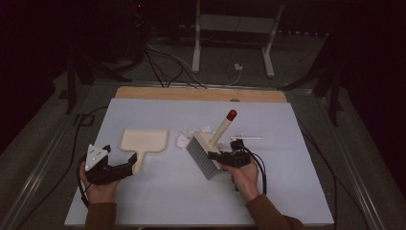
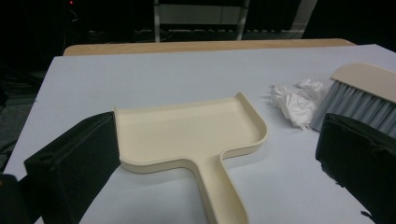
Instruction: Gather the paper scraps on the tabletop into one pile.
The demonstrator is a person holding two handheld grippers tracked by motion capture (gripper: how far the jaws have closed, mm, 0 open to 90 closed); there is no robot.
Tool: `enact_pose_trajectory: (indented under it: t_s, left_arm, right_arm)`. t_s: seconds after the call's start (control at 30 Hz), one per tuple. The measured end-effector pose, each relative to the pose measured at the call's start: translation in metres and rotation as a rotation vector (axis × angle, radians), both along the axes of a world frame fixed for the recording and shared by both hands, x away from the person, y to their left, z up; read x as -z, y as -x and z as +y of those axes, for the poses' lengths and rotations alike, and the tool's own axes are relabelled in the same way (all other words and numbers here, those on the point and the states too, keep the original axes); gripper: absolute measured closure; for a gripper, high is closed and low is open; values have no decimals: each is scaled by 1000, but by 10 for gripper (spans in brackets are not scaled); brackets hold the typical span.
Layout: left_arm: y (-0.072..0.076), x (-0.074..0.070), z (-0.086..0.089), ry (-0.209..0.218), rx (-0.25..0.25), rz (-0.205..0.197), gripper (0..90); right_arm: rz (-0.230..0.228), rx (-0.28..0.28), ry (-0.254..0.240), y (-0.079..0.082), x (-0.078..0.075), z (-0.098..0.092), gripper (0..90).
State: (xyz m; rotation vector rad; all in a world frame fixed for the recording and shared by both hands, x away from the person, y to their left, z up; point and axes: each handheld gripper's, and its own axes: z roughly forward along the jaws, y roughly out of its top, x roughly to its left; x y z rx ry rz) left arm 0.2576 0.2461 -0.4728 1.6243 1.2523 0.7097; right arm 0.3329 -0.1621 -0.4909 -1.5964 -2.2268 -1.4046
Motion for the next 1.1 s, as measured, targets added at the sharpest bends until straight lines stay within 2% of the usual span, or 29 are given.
enact_pose_trajectory:
  t_s: [0.3, 0.4, 0.53, 0.6, 0.67, 0.77, 0.87, 1.1]
  left_arm:
    - [0, 0, 0, -1, 0, 2, 5]
    - [0, 0, 0, -3, 1, 3, 5]
    - [0, 1, 0, -2, 0, 5, 5]
    - [0, 1, 0, 1, -1, 5, 5]
    - [0, 1, 0, 3, -3, 6, 5]
    - [0, 1, 0, 2, -4, 9, 5]
    - [0, 2, 0, 3, -6, 10, 5]
    - [0, 2, 2, 10, -9, 7, 5]
  right_arm:
    - [15, 82, 12, 0, -4, -25, 680]
    - [24, 77, 5, 1, -8, -30, 680]
    - [-4, 57, 0, 5, -21, -31, 680]
    - [-44, 45, -17, 8, -34, -30, 680]
    - [-53, 42, -25, 8, -37, -30, 680]
    - [-87, 40, -44, 8, -47, -25, 680]
    - [-103, 35, -53, 7, -49, -21, 680]
    - [-121, 15, -46, 1, -47, 15, 681]
